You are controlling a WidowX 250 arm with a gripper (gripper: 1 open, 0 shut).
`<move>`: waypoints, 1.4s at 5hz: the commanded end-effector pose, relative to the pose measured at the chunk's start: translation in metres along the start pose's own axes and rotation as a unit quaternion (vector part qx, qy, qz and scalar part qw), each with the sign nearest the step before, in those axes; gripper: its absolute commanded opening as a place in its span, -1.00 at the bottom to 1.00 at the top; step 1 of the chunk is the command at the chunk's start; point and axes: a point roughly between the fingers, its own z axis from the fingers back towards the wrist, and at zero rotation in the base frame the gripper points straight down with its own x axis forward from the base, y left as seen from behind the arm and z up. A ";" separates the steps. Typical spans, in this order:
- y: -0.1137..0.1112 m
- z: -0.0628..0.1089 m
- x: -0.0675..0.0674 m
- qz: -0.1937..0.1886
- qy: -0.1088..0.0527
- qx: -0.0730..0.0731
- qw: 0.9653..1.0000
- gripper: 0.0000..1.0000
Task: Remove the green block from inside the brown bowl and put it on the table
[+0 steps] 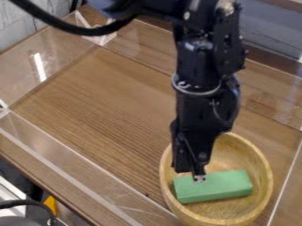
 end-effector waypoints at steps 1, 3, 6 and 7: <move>0.001 0.016 0.009 0.003 -0.026 0.009 1.000 -1.00; -0.004 0.022 0.014 0.009 -0.028 0.000 1.000 -1.00; -0.009 0.028 0.018 0.016 -0.030 -0.010 0.999 -1.00; -0.012 0.029 0.020 0.017 -0.031 -0.013 0.999 -1.00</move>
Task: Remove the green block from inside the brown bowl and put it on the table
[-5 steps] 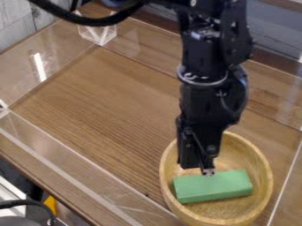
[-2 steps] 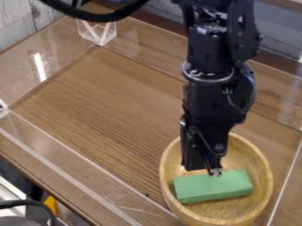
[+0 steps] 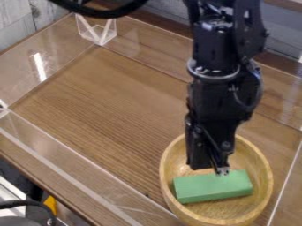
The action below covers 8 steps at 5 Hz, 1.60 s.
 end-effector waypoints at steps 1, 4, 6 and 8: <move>-0.002 0.014 0.008 -0.006 -0.027 0.010 1.000 -1.00; -0.009 0.013 0.008 -0.001 -0.026 0.002 1.000 -1.00; -0.013 0.013 0.007 0.004 -0.024 -0.005 1.000 -1.00; -0.015 0.009 0.009 0.008 -0.023 -0.011 1.000 1.00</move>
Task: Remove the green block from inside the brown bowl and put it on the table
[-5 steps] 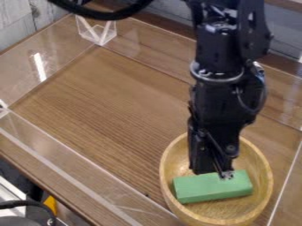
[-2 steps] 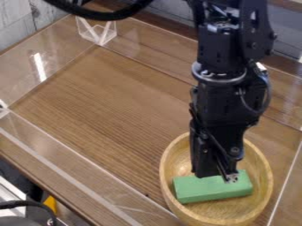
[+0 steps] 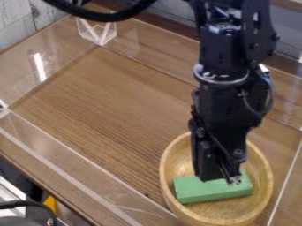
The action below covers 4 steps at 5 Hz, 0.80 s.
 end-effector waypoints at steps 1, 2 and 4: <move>-0.004 0.005 0.005 -0.009 -0.015 0.005 1.000 1.00; -0.003 0.000 0.007 -0.012 -0.015 0.008 1.000 1.00; 0.002 -0.015 0.011 -0.041 -0.009 0.014 0.999 1.00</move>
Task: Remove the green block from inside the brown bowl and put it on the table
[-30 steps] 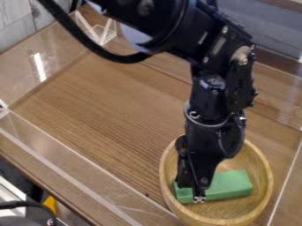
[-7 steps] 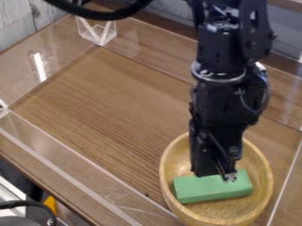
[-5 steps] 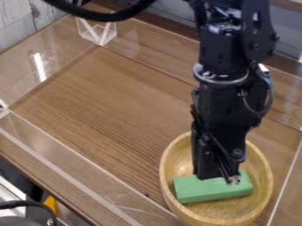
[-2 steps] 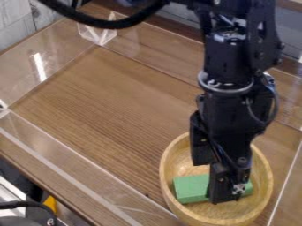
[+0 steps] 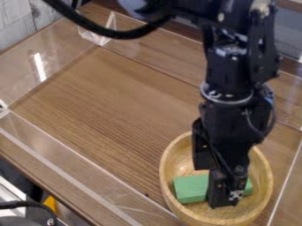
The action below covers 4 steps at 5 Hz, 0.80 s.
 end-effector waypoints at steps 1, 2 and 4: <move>0.002 -0.005 0.006 -0.022 -0.010 0.012 1.000 1.00; 0.005 -0.015 0.007 -0.034 -0.008 0.017 0.999 1.00; 0.007 -0.033 0.009 -0.055 -0.005 0.024 0.998 1.00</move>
